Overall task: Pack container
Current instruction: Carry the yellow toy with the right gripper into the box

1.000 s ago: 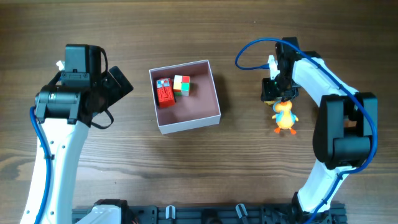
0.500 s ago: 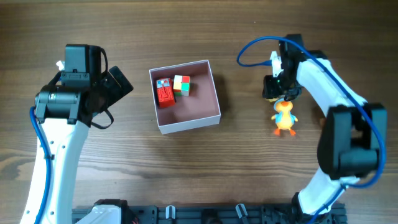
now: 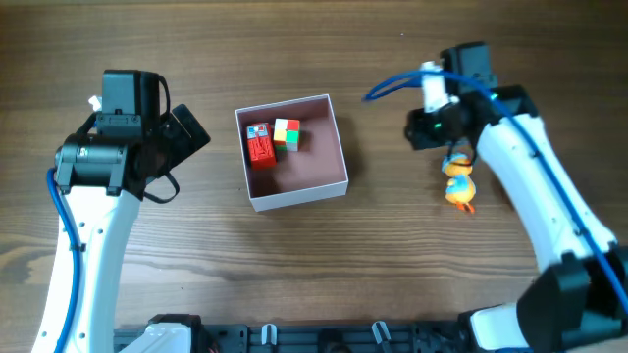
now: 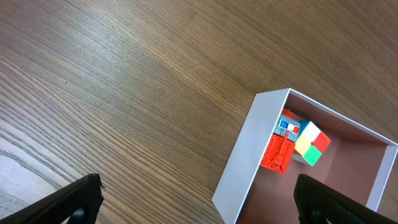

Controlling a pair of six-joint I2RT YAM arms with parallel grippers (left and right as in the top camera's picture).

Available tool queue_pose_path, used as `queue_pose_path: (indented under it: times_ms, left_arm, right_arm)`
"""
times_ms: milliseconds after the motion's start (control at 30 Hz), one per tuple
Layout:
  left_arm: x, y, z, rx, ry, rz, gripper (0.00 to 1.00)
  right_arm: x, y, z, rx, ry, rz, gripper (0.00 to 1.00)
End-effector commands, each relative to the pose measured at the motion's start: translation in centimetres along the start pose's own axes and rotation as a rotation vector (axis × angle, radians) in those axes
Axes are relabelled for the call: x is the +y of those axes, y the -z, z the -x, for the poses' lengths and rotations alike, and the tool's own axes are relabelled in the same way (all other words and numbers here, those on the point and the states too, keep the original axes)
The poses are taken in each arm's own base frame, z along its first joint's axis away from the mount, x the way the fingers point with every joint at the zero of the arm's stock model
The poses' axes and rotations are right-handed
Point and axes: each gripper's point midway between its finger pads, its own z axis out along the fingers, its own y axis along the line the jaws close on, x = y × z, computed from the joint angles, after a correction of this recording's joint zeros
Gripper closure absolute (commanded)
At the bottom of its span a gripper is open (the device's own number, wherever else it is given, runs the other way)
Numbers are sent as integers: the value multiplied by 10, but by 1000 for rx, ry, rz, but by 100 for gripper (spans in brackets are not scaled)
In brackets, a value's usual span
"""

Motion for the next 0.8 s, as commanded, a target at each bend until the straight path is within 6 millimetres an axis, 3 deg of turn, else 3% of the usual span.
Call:
queue_pose_path:
  times_ms: [0, 133, 233, 367, 533, 633, 767]
  left_arm:
    - [2, -1, -1, 6, 15, 2, 0]
    - [2, -1, -1, 6, 15, 3, 0]
    - [3, -1, 1, -5, 9, 12, 0]
    - [14, 10, 22, -43, -29, 18, 0]
    - [38, 54, 58, -109, 57, -1, 0]
    - [44, 64, 64, -141, 75, -2, 0]
    - [45, 66, 62, -141, 76, -2, 0]
  right_arm:
    - [59, 40, 13, -106, 122, 28, 96]
    - [131, 53, 18, -189, 285, 104, 96]
    - [152, 44, 30, -238, 323, 100, 96]
    - [162, 18, 46, -256, 320, 107, 96]
    - [168, -16, 55, -248, 321, 100, 96]
    - [166, -49, 50, -192, 318, 83, 96]
    - [147, -93, 40, -99, 260, 40, 96]
